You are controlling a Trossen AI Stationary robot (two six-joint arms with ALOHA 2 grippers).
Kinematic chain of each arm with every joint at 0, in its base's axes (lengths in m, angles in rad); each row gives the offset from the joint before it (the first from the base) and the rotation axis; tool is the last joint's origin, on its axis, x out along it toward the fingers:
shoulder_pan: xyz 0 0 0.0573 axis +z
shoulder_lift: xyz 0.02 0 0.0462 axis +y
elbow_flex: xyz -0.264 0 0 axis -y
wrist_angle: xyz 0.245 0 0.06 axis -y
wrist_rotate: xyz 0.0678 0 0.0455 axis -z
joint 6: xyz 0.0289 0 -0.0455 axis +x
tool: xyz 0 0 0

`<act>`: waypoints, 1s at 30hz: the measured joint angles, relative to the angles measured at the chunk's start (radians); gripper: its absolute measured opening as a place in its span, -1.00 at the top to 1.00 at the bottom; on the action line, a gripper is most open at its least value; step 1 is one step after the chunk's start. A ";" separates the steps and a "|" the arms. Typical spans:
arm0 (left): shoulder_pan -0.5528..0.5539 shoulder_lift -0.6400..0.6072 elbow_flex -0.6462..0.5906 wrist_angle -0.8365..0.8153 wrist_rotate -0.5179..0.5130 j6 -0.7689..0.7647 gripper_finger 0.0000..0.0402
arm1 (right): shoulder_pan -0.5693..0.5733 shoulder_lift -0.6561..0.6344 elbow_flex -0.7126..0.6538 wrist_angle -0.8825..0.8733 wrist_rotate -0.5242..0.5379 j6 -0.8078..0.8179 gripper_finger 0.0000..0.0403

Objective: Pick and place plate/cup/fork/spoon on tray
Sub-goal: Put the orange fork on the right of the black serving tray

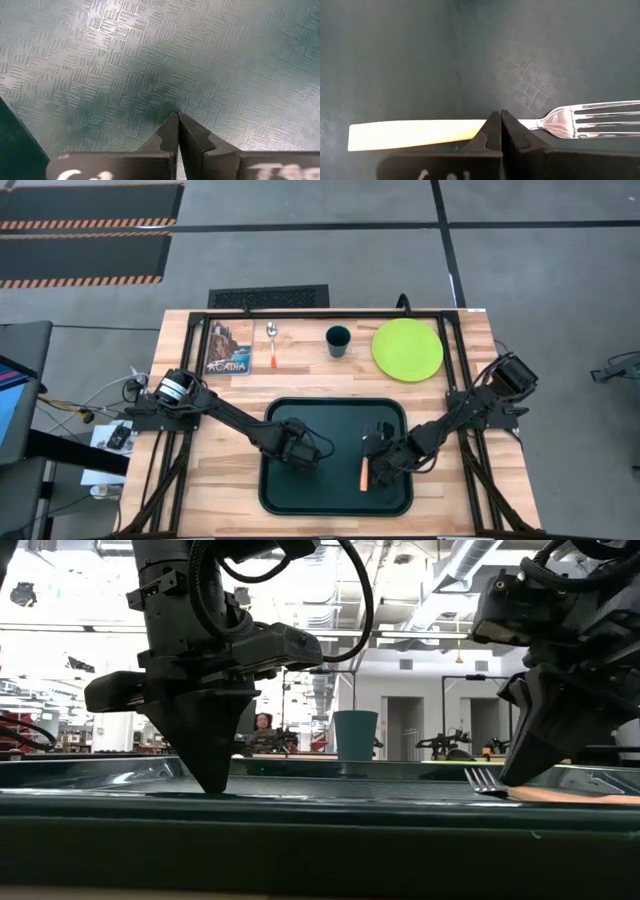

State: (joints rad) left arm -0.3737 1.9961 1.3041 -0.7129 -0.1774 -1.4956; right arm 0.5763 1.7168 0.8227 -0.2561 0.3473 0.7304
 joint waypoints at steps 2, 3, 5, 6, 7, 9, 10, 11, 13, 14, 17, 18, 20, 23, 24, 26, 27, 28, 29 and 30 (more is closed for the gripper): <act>0.000 0.000 0.000 0.000 0.000 0.000 1.00 | 0.001 0.000 0.000 -0.011 -0.001 -0.017 0.96; 0.000 0.000 0.000 0.000 0.000 0.000 1.00 | 0.001 0.000 0.000 -0.015 -0.001 -0.025 0.96; 0.000 0.000 0.000 0.000 0.000 0.000 1.00 | 0.000 0.000 0.000 -0.025 -0.002 -0.039 0.96; 0.000 0.000 0.000 0.000 0.000 0.000 1.00 | 0.000 0.000 0.000 -0.027 -0.003 -0.050 0.96; 0.000 0.000 0.000 0.000 0.000 0.000 1.00 | 0.000 0.000 0.000 -0.028 -0.005 -0.061 0.96; 0.000 0.000 0.000 0.000 -0.003 0.000 1.00 | 0.000 0.000 0.000 -0.028 -0.007 -0.080 0.96; 0.000 0.000 0.000 0.000 -0.003 0.000 1.00 | 0.000 0.000 0.000 -0.028 -0.008 -0.084 0.96; 0.000 0.000 0.000 0.000 -0.003 0.000 1.00 | 0.000 0.000 0.000 -0.028 -0.009 -0.091 0.96; 0.000 0.000 0.000 0.000 -0.003 0.005 1.00 | 0.000 0.000 0.000 -0.029 -0.012 -0.108 0.96; 0.000 0.000 0.000 0.000 -0.003 0.010 1.00 | -0.001 0.000 0.000 -0.032 -0.014 -0.111 0.96; 0.000 0.000 0.000 0.000 -0.003 0.011 1.00 | -0.001 0.000 0.000 -0.051 -0.018 -0.114 0.96; 0.000 0.000 0.000 0.000 -0.003 0.011 1.00 | -0.001 0.000 0.000 -0.059 -0.018 -0.114 0.96; 0.000 0.000 0.000 0.000 -0.003 0.011 1.00 | -0.001 -0.003 0.000 -0.069 -0.018 -0.114 0.96; 0.000 0.000 0.000 0.001 -0.004 0.011 1.00 | -0.001 -0.025 -0.003 -0.109 -0.027 -0.114 0.96; 0.000 0.000 0.000 0.001 -0.004 0.011 1.00 | -0.001 -0.037 -0.004 -0.117 -0.025 -0.115 0.96; 0.000 0.001 0.000 0.006 -0.012 0.011 1.00 | -0.001 -0.063 -0.006 -0.126 -0.024 -0.127 0.96; 0.000 0.001 0.000 0.009 -0.014 0.011 1.00 | -0.003 -0.076 -0.008 -0.136 -0.028 -0.130 0.96; 0.001 0.001 0.000 0.009 -0.015 0.011 1.00 | -0.005 -0.085 -0.009 -0.141 -0.031 -0.130 0.96; 0.001 0.001 0.000 0.010 -0.015 0.011 1.00 | -0.008 -0.093 -0.011 -0.146 -0.031 -0.129 0.96; 0.001 0.001 0.000 0.012 -0.018 0.011 1.00 | -0.010 -0.099 -0.011 -0.142 -0.031 -0.129 0.96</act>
State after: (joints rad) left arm -0.3729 1.9968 1.3041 -0.7012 -0.1951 -1.4841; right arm 0.5661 1.6177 0.8116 -0.3985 0.3163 0.6010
